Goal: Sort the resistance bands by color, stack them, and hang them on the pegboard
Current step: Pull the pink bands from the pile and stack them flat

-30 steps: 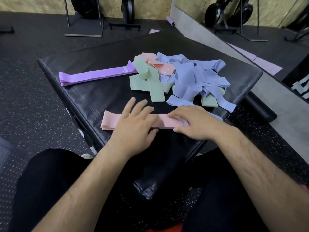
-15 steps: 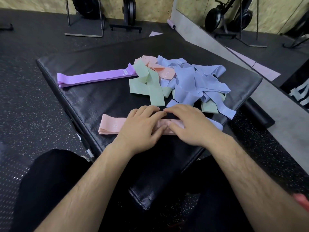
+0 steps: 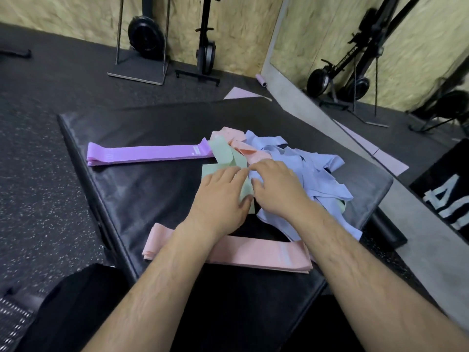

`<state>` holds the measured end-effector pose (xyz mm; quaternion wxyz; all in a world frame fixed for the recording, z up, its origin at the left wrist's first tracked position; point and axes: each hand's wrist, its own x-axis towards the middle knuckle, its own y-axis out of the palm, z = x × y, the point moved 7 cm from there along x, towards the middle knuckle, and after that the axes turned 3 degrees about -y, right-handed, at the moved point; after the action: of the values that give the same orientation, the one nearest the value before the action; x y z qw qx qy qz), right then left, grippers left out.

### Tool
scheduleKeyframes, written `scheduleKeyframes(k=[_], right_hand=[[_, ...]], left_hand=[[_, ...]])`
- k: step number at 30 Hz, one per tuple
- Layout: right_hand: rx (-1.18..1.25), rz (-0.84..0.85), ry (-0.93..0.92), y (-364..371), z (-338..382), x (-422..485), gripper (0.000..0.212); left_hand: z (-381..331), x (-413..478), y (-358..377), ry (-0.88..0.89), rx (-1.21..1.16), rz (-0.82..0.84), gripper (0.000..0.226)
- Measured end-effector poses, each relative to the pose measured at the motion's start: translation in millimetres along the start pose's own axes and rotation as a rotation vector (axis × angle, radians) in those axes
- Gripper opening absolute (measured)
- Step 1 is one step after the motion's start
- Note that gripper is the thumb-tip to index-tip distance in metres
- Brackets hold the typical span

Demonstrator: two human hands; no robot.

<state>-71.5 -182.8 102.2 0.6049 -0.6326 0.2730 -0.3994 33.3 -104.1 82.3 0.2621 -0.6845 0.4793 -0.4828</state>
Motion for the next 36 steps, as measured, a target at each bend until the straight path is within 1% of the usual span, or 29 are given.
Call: scheduleKeyframes(k=[3, 6, 11, 15, 19, 22, 25, 27, 29, 31, 33, 36], right_hand=[[-0.131, 0.083, 0.022, 14, -6, 30, 0.033], [-0.176, 0.198, 0.124, 25, -19, 44, 0.035], [-0.196, 0.188, 0.186, 33, -27, 41, 0.036], [-0.252, 0.239, 0.164, 36, -29, 40, 0.04], [-0.191, 0.195, 0.177, 31, -27, 36, 0.034], [-0.159, 0.164, 0.183, 22, -26, 31, 0.023], [-0.121, 0.149, 0.207, 21, -29, 30, 0.027], [-0.124, 0.096, 0.178, 22, -29, 30, 0.018], [-0.115, 0.025, 0.126, 19, -25, 30, 0.017], [-0.033, -0.052, 0.074, 11, -19, 24, 0.019], [0.122, -0.106, 0.037, 1, -14, 12, 0.021], [0.407, -0.109, 0.054, -13, -5, -13, 0.02]], left_hand=[[0, 1, 5, 0.018, -0.027, 0.015, 0.052], [8, 2, 5, 0.008, -0.045, 0.026, 0.051], [15, 3, 7, -0.013, -0.044, 0.04, 0.048], [16, 0, 12, -0.014, -0.044, 0.075, 0.046], [16, -1, 13, -0.013, -0.055, 0.083, 0.049], [20, -2, 13, -0.024, -0.056, 0.09, 0.05], [24, -4, 13, -0.034, -0.064, 0.086, 0.05], [26, -4, 11, -0.035, -0.072, 0.075, 0.05], [27, -3, 9, -0.038, -0.091, 0.06, 0.048], [26, -2, 6, -0.04, -0.116, 0.042, 0.047], [24, -1, 3, -0.036, -0.161, 0.024, 0.046], [16, -2, -5, -0.053, -0.305, -0.008, 0.041]])
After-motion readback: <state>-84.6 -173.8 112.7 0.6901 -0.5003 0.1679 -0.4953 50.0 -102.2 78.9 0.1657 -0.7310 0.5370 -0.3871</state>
